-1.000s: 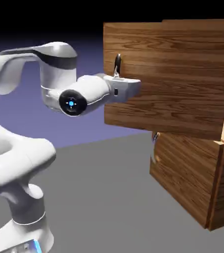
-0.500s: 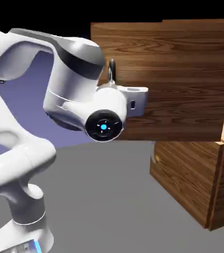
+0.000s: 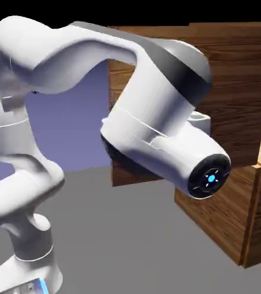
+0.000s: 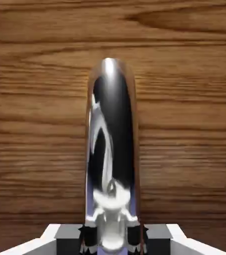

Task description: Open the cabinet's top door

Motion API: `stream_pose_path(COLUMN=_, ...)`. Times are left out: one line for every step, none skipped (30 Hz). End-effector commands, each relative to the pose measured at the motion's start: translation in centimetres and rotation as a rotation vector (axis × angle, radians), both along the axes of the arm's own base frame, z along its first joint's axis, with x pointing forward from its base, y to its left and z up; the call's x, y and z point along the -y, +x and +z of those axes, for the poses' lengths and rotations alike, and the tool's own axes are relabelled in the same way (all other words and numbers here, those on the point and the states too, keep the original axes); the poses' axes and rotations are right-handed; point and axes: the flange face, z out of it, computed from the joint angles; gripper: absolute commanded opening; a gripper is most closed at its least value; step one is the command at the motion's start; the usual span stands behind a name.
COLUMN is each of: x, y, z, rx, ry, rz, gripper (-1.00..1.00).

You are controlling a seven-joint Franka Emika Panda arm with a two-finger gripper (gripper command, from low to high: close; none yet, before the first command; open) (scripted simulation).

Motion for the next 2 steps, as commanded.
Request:
stream_pose_path(x=0.51, y=0.17, z=0.00, rx=0.000, ry=0.000, rz=0.013, gripper=-1.00)
stream_pose_path(x=0.51, y=0.17, z=0.00, rx=0.000, ry=0.000, rz=0.013, gripper=1.00)
